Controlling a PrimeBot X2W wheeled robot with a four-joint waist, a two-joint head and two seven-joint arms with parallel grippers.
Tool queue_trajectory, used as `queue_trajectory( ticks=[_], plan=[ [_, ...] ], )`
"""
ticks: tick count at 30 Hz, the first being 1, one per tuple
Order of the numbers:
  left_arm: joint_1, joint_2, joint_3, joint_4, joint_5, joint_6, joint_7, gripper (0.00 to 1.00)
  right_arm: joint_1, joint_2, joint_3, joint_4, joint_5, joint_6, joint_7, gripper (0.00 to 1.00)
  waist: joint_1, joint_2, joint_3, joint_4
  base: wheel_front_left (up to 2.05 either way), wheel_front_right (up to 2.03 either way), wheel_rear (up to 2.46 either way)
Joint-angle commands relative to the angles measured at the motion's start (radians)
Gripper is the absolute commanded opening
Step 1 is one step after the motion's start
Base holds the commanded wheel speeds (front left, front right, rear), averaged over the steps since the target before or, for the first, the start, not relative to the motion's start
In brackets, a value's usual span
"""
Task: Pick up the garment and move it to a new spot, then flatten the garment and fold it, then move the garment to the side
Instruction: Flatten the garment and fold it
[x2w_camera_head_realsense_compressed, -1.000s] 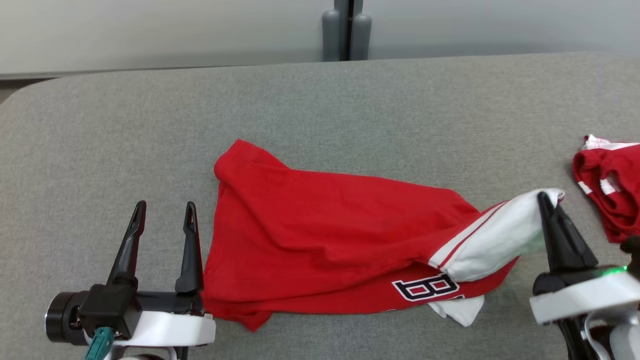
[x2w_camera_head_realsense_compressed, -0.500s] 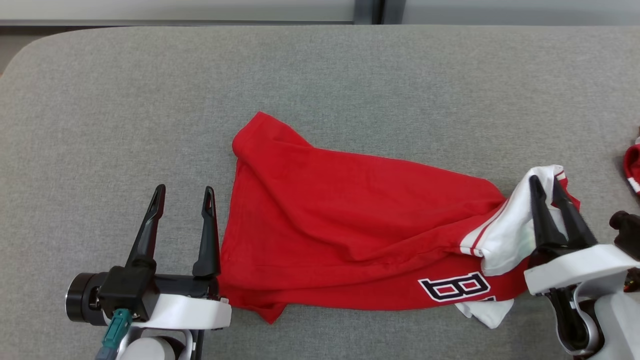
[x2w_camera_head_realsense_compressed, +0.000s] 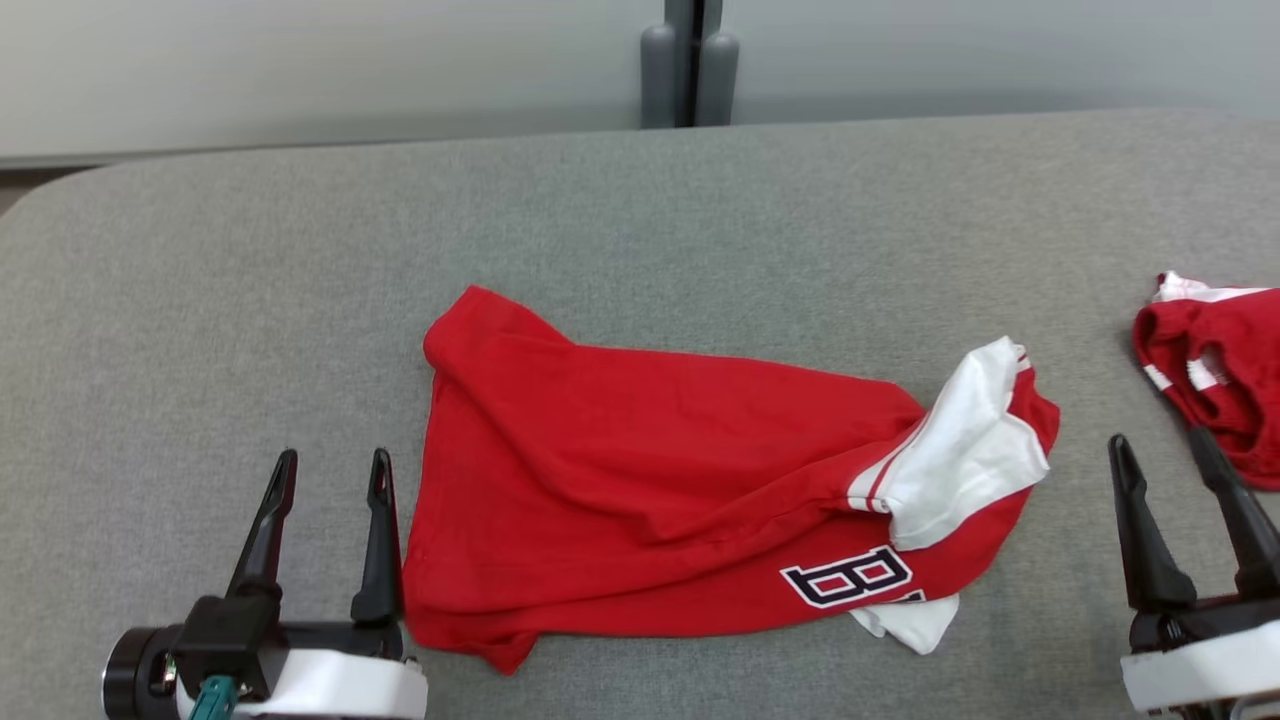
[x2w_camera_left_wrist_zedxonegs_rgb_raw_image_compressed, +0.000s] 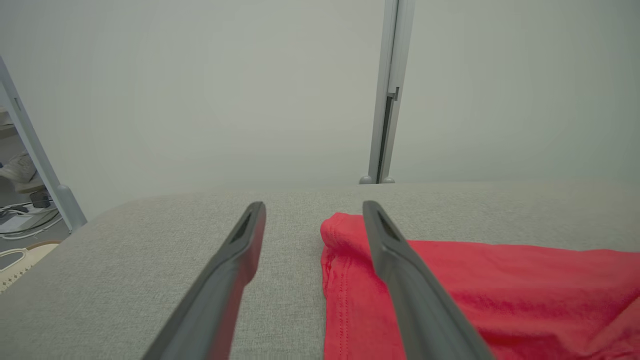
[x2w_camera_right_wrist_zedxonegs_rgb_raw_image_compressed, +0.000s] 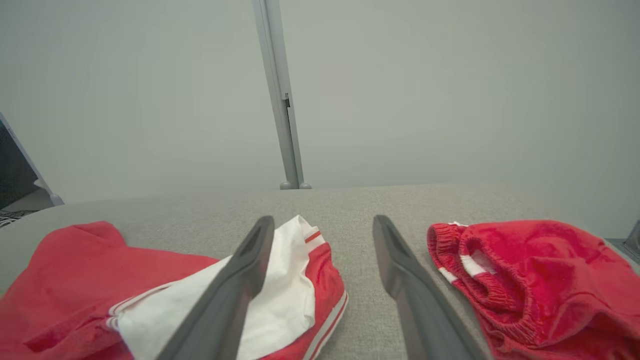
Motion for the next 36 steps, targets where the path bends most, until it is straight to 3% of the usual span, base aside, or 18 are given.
queue_trajectory(
  ticks=[1, 10, 21, 28, 33, 35, 36],
  plan=[
    [0.018, 0.009, 0.005, -0.002, -0.007, 0.007, -0.001, 1.0, 0.029, 0.001, -0.007, -0.027, -0.012, 0.0, 0.016, 1.0, 0.0, 0.0, -0.032, -0.022, 0.0, 0.0, 0.0],
    [0.087, 0.024, 0.001, -0.016, -0.015, 0.018, 0.026, 1.0, 0.123, 0.042, -0.02, -0.127, -0.045, 0.0, 0.085, 1.0, 0.0, 0.0, -0.077, -0.041, 0.0, 0.0, 0.0],
    [0.095, 0.035, -0.014, -0.009, -0.027, 0.024, 0.083, 1.0, 0.128, 0.06, -0.034, -0.155, -0.046, 0.0, 0.099, 1.0, 0.0, 0.0, -0.074, -0.045, 0.0, 0.0, 0.0],
    [0.033, 0.029, -0.041, 0.156, -0.102, -0.026, 0.257, 1.0, 0.1, 0.064, -0.022, -0.151, -0.039, 0.0, 0.099, 1.0, 0.0, 0.0, -0.029, -0.055, 0.0, 0.0, 0.0],
    [-0.014, 0.028, -0.039, 0.278, -0.148, -0.076, 0.289, 1.0, 0.091, 0.07, -0.021, -0.13, -0.03, 0.0, 0.091, 1.0, 0.0, 0.0, -0.011, -0.07, 0.0, 0.0, 0.0],
    [-0.029, 0.028, -0.042, 0.31, -0.157, -0.091, 0.288, 0.49, 0.091, 0.071, -0.024, -0.122, -0.027, 0.0, 0.088, 1.0, 0.0, 0.0, -0.005, -0.072, 0.0, 0.0, 0.0],
    [-0.038, 0.027, -0.043, 0.323, -0.159, -0.094, 0.284, 0.39, 0.091, 0.071, -0.026, -0.118, -0.025, 0.0, 0.087, 1.0, 0.0, 0.0, -0.003, -0.072, 0.0, 0.0, 0.0]
  ],
)
